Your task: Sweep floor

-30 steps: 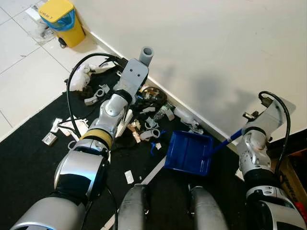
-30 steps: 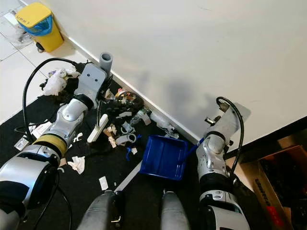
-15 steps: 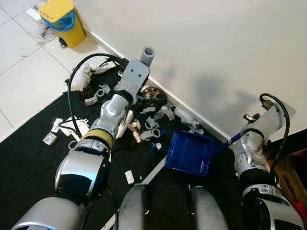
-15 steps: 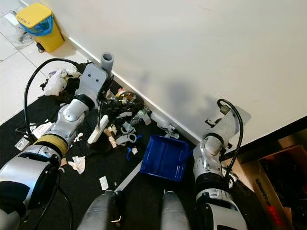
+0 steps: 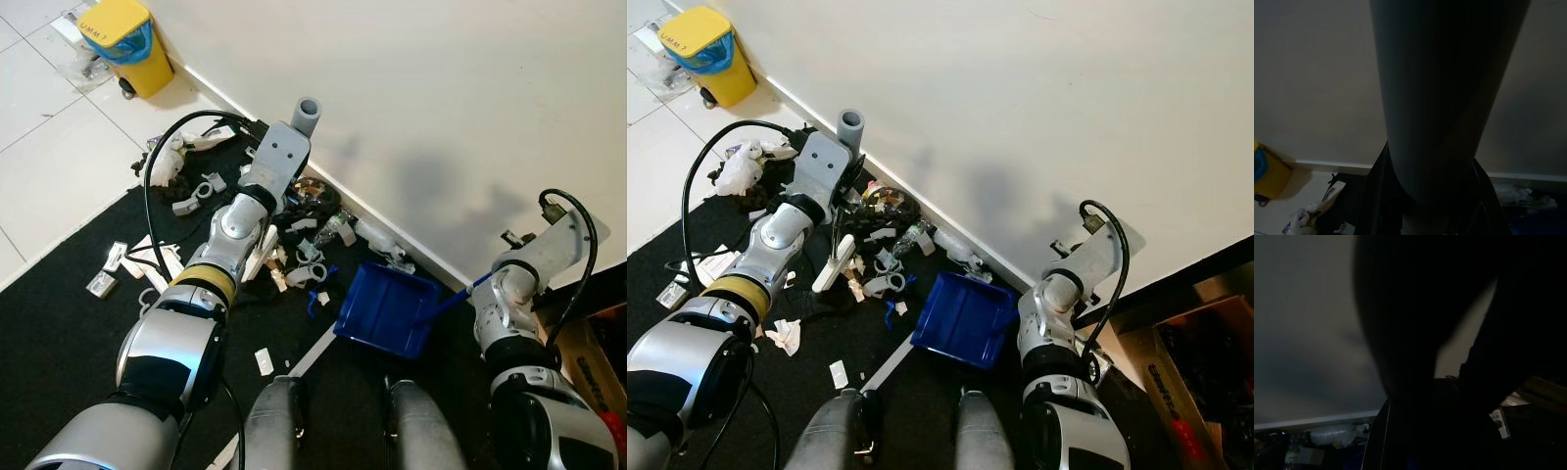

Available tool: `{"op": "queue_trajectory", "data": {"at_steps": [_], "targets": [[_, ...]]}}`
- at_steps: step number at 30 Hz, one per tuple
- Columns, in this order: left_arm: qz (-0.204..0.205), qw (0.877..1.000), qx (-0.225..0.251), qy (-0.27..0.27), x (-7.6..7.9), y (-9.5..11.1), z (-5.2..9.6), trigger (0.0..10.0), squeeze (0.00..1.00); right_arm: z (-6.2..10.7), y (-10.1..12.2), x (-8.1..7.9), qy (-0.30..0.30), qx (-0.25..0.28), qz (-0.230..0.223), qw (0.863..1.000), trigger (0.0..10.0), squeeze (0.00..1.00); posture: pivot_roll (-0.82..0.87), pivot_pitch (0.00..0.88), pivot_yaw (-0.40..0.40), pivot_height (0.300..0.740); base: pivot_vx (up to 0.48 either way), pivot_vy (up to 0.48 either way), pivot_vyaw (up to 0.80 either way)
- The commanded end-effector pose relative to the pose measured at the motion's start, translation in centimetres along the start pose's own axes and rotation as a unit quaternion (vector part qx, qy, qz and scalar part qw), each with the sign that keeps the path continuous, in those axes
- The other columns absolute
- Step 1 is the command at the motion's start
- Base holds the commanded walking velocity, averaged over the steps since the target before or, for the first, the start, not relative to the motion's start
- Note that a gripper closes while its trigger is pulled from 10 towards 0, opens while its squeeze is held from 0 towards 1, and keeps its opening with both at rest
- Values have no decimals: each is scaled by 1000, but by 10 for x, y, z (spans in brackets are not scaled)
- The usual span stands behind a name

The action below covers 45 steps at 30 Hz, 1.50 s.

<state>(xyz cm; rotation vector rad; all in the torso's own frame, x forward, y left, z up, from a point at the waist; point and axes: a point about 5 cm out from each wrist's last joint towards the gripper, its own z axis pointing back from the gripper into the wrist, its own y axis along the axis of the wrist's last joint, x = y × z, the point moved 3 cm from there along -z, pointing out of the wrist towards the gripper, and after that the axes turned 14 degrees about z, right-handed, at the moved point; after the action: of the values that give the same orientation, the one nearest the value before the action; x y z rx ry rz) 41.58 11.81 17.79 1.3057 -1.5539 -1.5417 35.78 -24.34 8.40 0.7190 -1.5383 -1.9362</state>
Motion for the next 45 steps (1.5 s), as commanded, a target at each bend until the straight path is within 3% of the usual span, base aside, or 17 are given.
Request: {"op": "queue_trajectory", "data": {"at_steps": [1,7,16,17,20,25,33,35,41,45], "targets": [[-5,1000,1,-12,6,-1,0,10000,0,1,-8,2,-7,-20,-15,1000,10000,0,-59,277,50,740,0,0,0],[3,1000,-8,-21,16,-7,0,10000,0,7,-12,-16,55,-9,24,998,10000,0,-69,289,39,740,0,0,0],[-11,998,-45,-31,29,-22,2,10000,0,11,-20,-17,78,6,67,995,10000,0,-87,302,25,740,0,0,0],[-7,998,-57,-40,41,-26,1,10000,0,12,-22,-16,81,6,69,994,10000,0,-92,309,16,740,0,0,0],[-4,997,-63,-45,47,-28,0,10000,0,12,-22,-16,82,6,70,994,10000,0,-95,311,12,740,0,0,0],[23,992,-90,-81,82,-37,-1,10000,0,13,-25,-13,82,3,72,994,10000,0,-99,315,18,740,0,0,0],[123,989,-58,-50,106,-10,-21,10000,0,12,-28,-9,76,0,70,995,10000,0,-100,319,24,740,0,0,0],[128,989,-54,-50,108,-7,-22,10000,0,12,-28,-9,76,0,69,995,10000,0,-100,319,24,740,0,0,0],[193,980,-9,-56,122,26,-38,10000,0,13,-30,-9,80,-3,69,994,10000,0,-91,314,22,740,0,0,0],[206,976,7,-69,127,38,-42,10000,0,13,-31,-10,82,-4,68,994,10000,0,-91,314,22,740,0,0,0]]}}
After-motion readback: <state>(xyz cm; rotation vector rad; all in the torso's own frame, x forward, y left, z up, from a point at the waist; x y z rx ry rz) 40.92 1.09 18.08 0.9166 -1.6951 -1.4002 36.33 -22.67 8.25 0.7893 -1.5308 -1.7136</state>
